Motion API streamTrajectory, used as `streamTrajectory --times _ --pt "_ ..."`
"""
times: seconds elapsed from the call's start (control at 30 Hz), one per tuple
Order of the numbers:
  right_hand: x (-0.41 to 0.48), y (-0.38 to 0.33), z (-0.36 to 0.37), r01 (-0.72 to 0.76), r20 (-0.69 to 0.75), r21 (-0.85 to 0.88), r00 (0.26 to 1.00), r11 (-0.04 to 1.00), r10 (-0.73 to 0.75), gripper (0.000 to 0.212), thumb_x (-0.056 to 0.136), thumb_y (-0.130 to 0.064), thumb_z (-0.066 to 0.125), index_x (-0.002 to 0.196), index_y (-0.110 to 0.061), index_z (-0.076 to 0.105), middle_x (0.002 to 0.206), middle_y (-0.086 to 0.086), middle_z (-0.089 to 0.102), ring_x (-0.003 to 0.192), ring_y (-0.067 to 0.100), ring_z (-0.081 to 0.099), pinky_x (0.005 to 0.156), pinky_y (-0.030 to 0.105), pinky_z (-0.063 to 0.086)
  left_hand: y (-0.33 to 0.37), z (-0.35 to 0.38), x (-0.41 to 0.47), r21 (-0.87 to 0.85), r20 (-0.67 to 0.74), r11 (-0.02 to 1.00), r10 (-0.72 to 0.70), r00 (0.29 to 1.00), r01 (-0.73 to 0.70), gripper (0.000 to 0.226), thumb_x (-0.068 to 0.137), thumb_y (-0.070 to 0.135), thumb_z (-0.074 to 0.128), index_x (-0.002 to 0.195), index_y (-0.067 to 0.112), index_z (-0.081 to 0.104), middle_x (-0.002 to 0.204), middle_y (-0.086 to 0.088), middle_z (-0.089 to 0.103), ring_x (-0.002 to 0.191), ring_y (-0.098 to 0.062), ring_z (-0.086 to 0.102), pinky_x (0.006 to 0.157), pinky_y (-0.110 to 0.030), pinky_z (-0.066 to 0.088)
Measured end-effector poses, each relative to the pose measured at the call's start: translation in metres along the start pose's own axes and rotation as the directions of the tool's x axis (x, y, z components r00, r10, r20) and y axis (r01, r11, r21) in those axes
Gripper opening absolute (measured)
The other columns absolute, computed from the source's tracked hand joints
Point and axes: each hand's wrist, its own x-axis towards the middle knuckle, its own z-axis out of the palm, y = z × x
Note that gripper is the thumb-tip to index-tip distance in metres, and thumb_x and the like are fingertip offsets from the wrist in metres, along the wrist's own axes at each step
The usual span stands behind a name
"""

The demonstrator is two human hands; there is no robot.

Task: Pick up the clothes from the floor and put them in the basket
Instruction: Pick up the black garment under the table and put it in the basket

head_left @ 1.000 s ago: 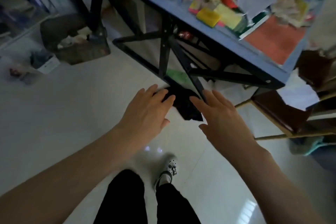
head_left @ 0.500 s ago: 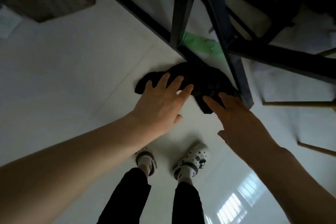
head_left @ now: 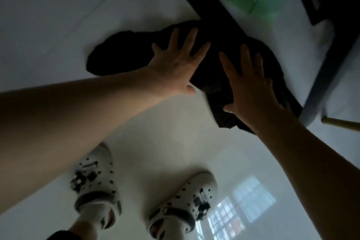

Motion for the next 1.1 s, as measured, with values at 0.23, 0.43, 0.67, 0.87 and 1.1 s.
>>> streamTrajectory --times 0.23,0.43,0.67,0.87,1.1 --pt "0.057 0.02 0.077 -0.065 -0.028 -0.071 0.998 0.995 0.063 0.146 0.044 -0.054 0.09 0.15 -0.036 -0.01 0.158 0.017 -0.017 0.14 0.051 -0.012 0.096 0.081 0.019 0.009 0.069 0.084 -0.206 0.008 0.961 -0.186 0.983 0.183 0.129 0.051 0.071 0.075 0.14 0.053 -0.017 0.154 -0.009 -0.028 0.136 -0.052 -0.021 0.091 -0.084 0.013" --pt "0.069 0.016 0.11 -0.081 0.001 -0.132 0.997 0.988 0.082 0.132 0.052 -0.062 0.081 0.149 -0.041 -0.005 0.158 0.01 -0.023 0.137 0.055 -0.017 0.098 0.081 0.014 0.011 0.105 0.096 -0.08 0.017 0.986 -0.143 0.99 0.144 0.099 0.069 0.07 0.063 0.142 0.054 -0.001 0.159 -0.006 -0.011 0.138 -0.051 -0.015 0.093 -0.084 0.011" --pt "0.04 -0.011 0.127 -0.098 -0.045 0.124 0.994 0.987 0.104 0.065 0.088 -0.004 0.059 0.145 -0.026 0.034 0.157 0.006 0.023 0.133 0.047 0.03 0.089 0.052 0.048 0.032 0.106 0.046 -0.064 -0.048 0.997 0.05 0.998 -0.053 0.046 0.089 0.006 0.047 0.133 0.02 0.05 0.133 -0.013 0.048 0.12 -0.037 0.047 0.094 -0.05 0.045" --pt "-0.004 -0.052 0.097 -0.071 -0.192 0.45 0.966 0.89 0.175 0.015 0.088 0.0 0.053 0.09 -0.01 0.065 0.092 0.014 0.067 0.078 0.038 0.063 0.063 0.035 0.045 0.031 0.095 -0.041 -0.18 -0.191 0.975 0.093 0.977 -0.128 0.038 0.062 -0.004 0.04 0.081 0.009 0.071 0.076 -0.018 0.059 0.056 -0.035 0.058 0.047 -0.032 0.046" --pt "-0.116 -0.099 -0.029 0.036 -0.289 0.588 0.942 0.808 0.168 0.022 0.078 0.006 0.065 0.092 -0.01 0.067 0.097 0.006 0.067 0.073 0.03 0.066 0.06 0.037 0.059 0.02 -0.025 -0.152 -0.217 -0.18 0.973 0.037 0.983 -0.077 0.034 0.061 -0.005 0.071 0.089 0.014 0.072 0.082 -0.015 0.061 0.061 -0.035 0.06 0.045 -0.032 0.048"
